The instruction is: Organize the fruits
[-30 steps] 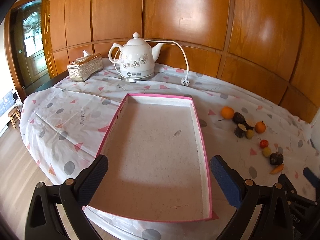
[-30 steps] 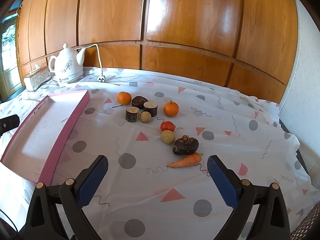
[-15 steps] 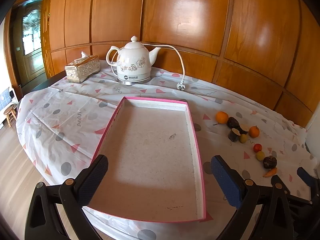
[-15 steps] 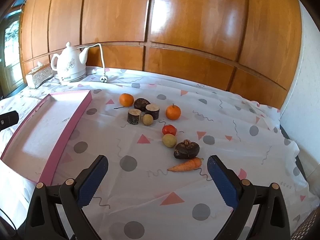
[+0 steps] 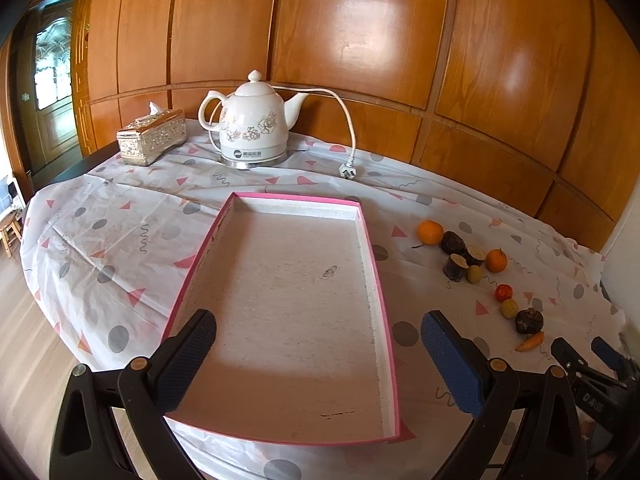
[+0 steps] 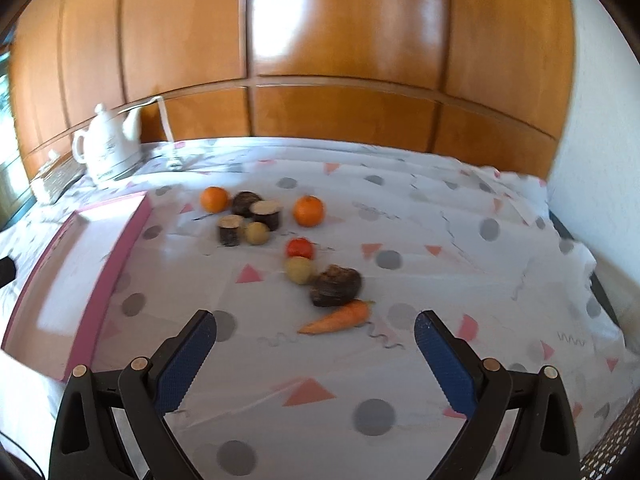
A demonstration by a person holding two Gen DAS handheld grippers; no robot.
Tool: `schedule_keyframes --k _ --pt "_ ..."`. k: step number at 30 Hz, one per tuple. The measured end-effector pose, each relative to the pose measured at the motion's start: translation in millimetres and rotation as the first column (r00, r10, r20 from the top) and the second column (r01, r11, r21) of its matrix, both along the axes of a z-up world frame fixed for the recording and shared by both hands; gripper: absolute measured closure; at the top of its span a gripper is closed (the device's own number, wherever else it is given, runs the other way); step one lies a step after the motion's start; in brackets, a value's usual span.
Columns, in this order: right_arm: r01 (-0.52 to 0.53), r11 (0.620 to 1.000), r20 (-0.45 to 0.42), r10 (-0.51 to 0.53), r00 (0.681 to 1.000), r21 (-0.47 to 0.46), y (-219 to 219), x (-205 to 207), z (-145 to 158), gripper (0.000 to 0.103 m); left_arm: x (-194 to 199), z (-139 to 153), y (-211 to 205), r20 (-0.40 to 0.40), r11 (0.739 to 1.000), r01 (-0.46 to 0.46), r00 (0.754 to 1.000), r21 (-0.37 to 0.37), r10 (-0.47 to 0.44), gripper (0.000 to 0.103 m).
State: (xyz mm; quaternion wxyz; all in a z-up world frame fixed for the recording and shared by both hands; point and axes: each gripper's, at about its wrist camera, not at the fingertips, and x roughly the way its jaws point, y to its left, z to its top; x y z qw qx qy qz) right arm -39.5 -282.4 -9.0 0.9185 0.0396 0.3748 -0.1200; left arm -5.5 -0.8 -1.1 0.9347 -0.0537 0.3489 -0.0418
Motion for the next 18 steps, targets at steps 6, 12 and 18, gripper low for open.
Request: schedule_keyframes --k 6,12,18 --pt "0.056 0.998 -0.013 -0.056 0.998 0.001 -21.5 -6.0 -4.4 0.002 2.3 -3.4 -7.6 -0.013 0.999 0.033 0.999 0.002 -0.033 0.0" --pt "0.063 0.998 -0.024 -0.063 0.998 0.021 -28.8 -7.4 -7.2 0.002 7.2 -7.6 -15.7 -0.041 0.998 0.046 0.998 0.031 -0.044 0.0" --pt "0.069 0.997 -0.02 -0.068 0.997 0.018 -34.3 -7.5 -6.5 0.002 6.8 -5.8 -25.5 -0.036 0.995 0.064 0.998 0.081 -0.061 0.0"
